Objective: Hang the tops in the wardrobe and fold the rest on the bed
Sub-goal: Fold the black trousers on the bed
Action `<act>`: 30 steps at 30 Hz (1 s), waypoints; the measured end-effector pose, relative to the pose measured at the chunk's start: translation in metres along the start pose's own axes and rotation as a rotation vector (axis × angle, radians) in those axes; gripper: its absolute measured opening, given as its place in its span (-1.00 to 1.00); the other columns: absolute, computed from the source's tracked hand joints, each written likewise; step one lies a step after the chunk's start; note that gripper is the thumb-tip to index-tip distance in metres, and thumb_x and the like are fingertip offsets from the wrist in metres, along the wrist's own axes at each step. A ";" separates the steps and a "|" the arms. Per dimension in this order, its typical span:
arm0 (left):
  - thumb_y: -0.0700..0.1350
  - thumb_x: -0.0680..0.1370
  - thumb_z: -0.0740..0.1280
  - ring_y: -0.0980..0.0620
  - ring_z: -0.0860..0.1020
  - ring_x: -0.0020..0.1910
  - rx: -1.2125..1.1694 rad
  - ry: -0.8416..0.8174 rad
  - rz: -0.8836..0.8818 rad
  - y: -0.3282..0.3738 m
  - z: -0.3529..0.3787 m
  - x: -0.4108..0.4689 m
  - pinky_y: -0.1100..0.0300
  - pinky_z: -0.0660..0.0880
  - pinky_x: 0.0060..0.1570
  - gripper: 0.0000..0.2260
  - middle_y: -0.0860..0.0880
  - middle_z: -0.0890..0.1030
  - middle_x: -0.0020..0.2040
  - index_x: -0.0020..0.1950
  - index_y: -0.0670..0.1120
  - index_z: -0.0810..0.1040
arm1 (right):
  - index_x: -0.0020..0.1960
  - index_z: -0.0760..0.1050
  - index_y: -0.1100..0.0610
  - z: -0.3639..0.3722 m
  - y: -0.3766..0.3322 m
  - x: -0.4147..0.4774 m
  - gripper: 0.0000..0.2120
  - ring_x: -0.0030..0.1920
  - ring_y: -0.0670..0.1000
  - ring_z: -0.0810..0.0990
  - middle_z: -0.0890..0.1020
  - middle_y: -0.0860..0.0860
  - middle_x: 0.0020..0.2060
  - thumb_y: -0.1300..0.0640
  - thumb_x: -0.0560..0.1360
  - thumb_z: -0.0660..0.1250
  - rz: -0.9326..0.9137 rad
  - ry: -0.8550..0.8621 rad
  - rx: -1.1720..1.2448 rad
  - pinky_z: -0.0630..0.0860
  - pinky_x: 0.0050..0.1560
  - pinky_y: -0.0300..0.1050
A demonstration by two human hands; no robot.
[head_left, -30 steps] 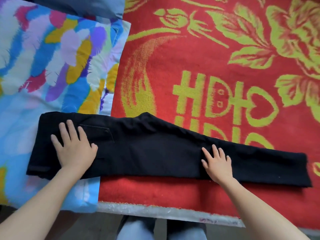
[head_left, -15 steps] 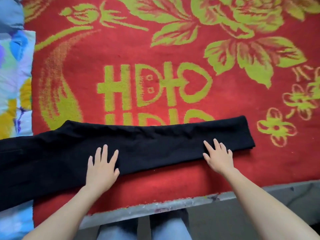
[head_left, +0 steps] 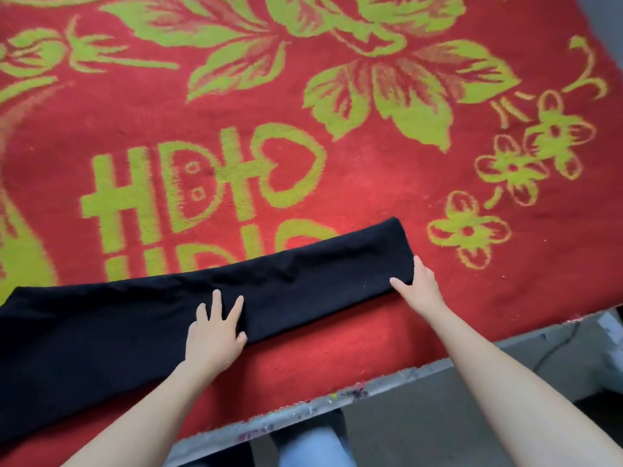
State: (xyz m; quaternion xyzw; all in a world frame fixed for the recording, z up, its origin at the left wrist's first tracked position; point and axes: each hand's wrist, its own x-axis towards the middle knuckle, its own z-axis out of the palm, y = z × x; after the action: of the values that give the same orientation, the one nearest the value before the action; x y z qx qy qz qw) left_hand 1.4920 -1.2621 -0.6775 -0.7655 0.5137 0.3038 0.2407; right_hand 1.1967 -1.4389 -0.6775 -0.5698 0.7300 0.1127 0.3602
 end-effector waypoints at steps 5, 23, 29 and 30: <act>0.10 0.59 0.09 -0.18 -0.03 0.50 -0.060 -0.040 -0.007 -0.005 0.002 0.001 0.09 0.30 0.29 -0.41 -0.09 -0.22 0.55 0.53 0.17 -0.17 | 0.07 0.50 0.26 0.002 -0.013 0.006 -0.76 -0.02 0.09 0.51 0.55 0.16 -0.09 0.25 0.41 0.37 0.179 0.134 0.550 0.44 -0.13 -0.07; 0.13 0.63 0.04 0.12 0.42 0.27 -1.727 -0.105 -0.299 -0.062 -0.005 -0.006 0.03 0.28 0.25 -0.70 0.09 0.54 0.20 0.21 0.06 0.46 | 0.34 0.37 0.10 0.163 -0.166 -0.159 -0.65 0.36 0.02 0.28 0.41 0.02 0.31 0.10 0.57 0.19 -0.597 -0.351 0.014 0.18 0.34 -0.08; -0.25 0.51 0.36 -0.01 0.57 -0.07 -1.839 -0.055 -0.429 -0.049 -0.004 0.000 0.15 0.47 -0.15 -0.64 -0.08 0.59 0.03 0.27 -0.06 0.40 | 0.36 0.38 0.20 0.148 -0.157 -0.151 -0.62 0.33 -0.01 0.38 0.45 0.07 0.31 0.29 0.55 0.16 -0.620 -0.447 0.142 0.15 0.22 -0.45; -0.32 0.50 0.35 0.03 0.56 -0.16 -1.795 0.027 -0.429 -0.045 -0.010 0.000 0.20 0.47 -0.20 -0.69 -0.06 0.60 -0.07 0.22 -0.13 0.46 | 0.33 0.41 0.21 0.143 -0.153 -0.149 -0.64 0.31 -0.01 0.39 0.47 0.07 0.28 0.32 0.54 0.15 -0.607 -0.399 0.169 0.15 0.20 -0.46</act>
State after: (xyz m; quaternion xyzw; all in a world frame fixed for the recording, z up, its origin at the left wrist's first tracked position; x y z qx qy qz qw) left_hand 1.5357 -1.2526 -0.6683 -0.7473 -0.0648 0.5281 -0.3982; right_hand 1.4068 -1.2949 -0.6447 -0.6953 0.4502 0.0489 0.5582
